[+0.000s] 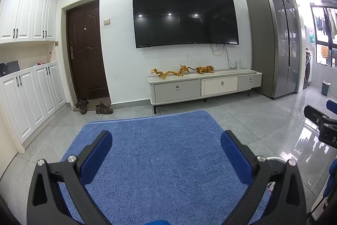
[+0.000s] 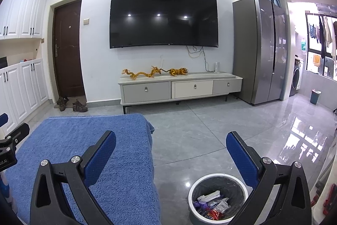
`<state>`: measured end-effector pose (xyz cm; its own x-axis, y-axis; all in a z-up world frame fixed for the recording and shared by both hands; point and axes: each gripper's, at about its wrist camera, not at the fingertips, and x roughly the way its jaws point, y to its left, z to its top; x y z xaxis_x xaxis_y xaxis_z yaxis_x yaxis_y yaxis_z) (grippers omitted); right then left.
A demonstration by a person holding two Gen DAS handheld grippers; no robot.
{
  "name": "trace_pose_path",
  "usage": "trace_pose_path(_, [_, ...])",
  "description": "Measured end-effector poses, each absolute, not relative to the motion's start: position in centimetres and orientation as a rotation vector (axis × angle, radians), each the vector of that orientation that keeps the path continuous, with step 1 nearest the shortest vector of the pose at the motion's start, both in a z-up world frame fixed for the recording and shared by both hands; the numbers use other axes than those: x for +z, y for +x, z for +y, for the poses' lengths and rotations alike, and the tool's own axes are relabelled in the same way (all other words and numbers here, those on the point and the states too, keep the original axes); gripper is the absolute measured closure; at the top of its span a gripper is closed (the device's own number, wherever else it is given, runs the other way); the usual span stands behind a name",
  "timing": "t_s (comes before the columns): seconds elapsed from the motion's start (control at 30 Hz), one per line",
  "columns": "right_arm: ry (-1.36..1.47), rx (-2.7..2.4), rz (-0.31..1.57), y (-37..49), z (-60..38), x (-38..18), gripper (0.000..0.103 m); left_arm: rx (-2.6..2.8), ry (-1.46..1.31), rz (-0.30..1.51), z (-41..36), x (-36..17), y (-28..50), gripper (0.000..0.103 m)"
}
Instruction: Collect trash
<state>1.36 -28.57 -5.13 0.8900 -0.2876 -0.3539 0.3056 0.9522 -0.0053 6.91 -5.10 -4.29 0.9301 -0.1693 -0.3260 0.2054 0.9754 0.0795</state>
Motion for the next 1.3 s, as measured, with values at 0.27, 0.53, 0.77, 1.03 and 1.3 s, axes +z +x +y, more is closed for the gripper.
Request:
trace_pose_path(0.27, [0.05,-0.311,0.355,1.08,-28.53,-5.05,0.001,-0.189,0.11,0.313,-4.95,-4.06,6.88,0.0])
trace_pose_path(0.53, [0.048,-0.315,0.355,0.88,-28.68,-5.07,0.001,-0.191,0.114,0.316,-5.09,-4.07,6.72,0.0])
trace_pose_path(0.77, [0.042,-0.314,0.349,0.85,-28.79,-4.73,0.001,-0.191,0.113,0.31,-5.14,-4.11,6.5,0.0])
trace_pose_path(1.03, [0.041,-0.316,0.348,0.74,-28.97,-4.83,0.001,-0.185,0.109,0.31,-4.67,-4.17,6.7,0.0])
trace_pose_path(1.3, [0.037,-0.321,0.342,0.53,-29.18,-4.58,0.001,-0.188,0.111,0.318,-4.75,-4.36,6.85,0.0])
